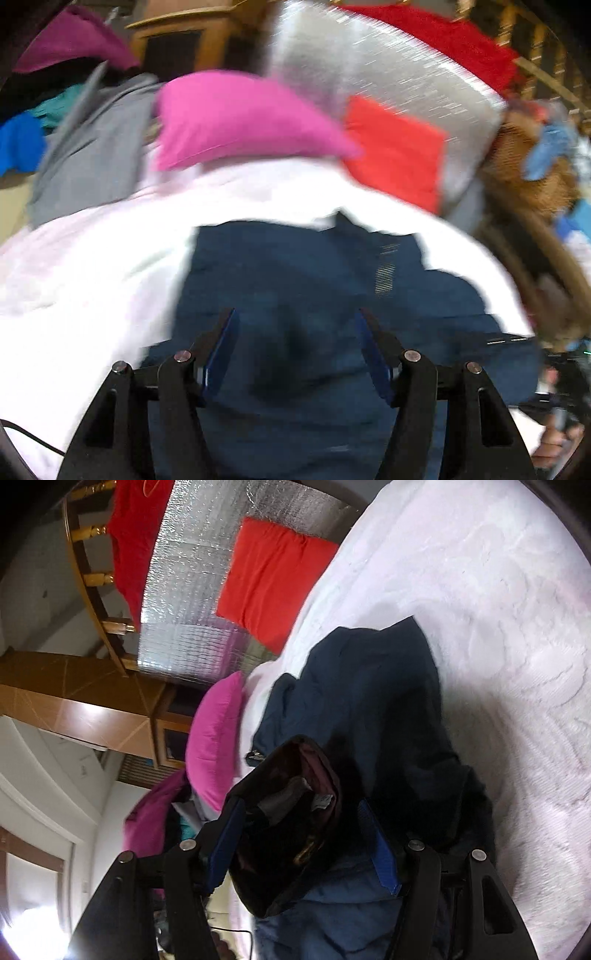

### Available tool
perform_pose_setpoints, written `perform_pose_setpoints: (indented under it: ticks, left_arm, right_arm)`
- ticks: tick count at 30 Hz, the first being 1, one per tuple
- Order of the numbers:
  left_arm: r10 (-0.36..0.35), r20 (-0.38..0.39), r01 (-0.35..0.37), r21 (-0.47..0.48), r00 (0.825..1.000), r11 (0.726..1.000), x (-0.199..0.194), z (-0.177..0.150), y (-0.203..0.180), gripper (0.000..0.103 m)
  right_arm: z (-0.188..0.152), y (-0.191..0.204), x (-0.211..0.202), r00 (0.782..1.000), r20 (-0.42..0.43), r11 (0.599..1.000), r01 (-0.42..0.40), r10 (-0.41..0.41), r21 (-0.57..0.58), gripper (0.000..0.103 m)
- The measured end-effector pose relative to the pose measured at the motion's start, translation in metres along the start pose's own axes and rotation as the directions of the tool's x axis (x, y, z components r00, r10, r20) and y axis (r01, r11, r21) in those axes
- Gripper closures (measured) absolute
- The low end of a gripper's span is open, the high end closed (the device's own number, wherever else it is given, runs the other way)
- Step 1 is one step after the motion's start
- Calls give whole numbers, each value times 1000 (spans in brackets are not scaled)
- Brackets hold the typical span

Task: Fold large clothes

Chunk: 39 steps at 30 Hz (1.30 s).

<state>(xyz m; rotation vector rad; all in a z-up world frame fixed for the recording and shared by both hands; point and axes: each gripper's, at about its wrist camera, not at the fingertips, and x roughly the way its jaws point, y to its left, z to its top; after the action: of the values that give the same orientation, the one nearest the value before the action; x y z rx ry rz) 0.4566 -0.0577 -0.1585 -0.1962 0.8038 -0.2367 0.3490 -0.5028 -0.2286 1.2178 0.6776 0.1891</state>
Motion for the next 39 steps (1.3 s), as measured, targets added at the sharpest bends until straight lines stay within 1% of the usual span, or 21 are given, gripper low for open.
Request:
perform_pose_setpoints:
  ticks: [2,4,6,10,13,15,18,20,21,22,23,24,26,27,29,30,33,34,36,38,39]
  left_arm:
    - [43,-52,-45,-32,998,998,10,-2,16,37]
    - [58,-119,-66,-66,991,996,21,-4,29,37]
    - [100,-184,-113,-65,978,991,32,-9,35,37]
    - [123,-243,-137,-40,962,990,45,-19,37,37]
    - [130,-257,-140,-19,957,990,45,-24,38,36]
    - [134,-275,-141,-4,952,990,49,-26,36,36]
    - [136,-289,-141,4,948,990,52,-28,33,36]
    - [133,-291,-138,1,948,990,52,-27,33,36]
    - [128,-290,-135,-4,948,991,53,-27,33,36]
    - [125,-289,-133,-8,949,991,52,-26,34,36]
    - [121,-287,-130,-12,950,991,51,-26,34,36]
    - [119,-282,-129,-15,952,992,50,-26,35,36]
    - [115,-268,-125,-21,957,992,48,-24,35,36]
    - [113,-262,-123,-23,959,992,45,-23,35,36]
    - [106,-241,-118,-35,965,992,41,-21,35,36]
    - [103,-232,-115,-39,967,993,39,-20,35,36]
    - [95,-201,-106,-46,975,993,33,-17,33,36]
    - [91,-196,-101,-45,976,994,32,-17,32,36]
    - [91,-205,-98,-23,974,995,34,-20,26,36]
    - [114,-228,-113,17,967,993,40,-25,20,36]
    - [128,-234,-123,39,964,992,45,-27,17,36]
  right_arm:
    - [-1,-1,0,1000,-5,1000,-26,26,14,33]
    - [-2,-2,2,999,-7,998,-49,49,34,32]
    - [-3,-4,3,997,-10,996,-73,74,54,32]
    - [-4,-7,4,992,-14,988,-122,124,95,31]
    - [-5,-6,3,989,-16,983,-146,148,109,30]
    - [-5,-3,0,989,-10,984,-147,149,97,22]
    - [-6,1,4,992,-21,990,-124,126,70,21]
    - [-9,4,9,997,-40,997,-69,71,45,21]
    - [-11,7,14,998,-52,1000,-19,20,20,21]
    - [-13,10,17,998,-59,1000,26,-26,-5,23]
    - [-15,12,21,996,-63,998,60,-61,-26,33]
    - [-18,15,26,993,-76,995,89,-93,-50,48]
    - [-22,20,34,985,-86,985,138,-147,-105,67]
    - [-24,26,35,979,-68,970,181,-194,-160,75]
    - [-25,36,34,972,-30,948,222,-235,-230,86]
    - [-25,43,31,970,0,935,235,-243,-265,89]
    - [-23,63,22,964,115,896,265,-240,-357,91]
    - [-23,71,21,954,169,869,296,-248,-396,91]
    - [-21,80,22,933,241,825,350,-267,-444,91]
    - [-16,77,29,915,263,800,396,-306,-451,91]
    - [-12,67,38,900,258,790,433,-351,-434,91]
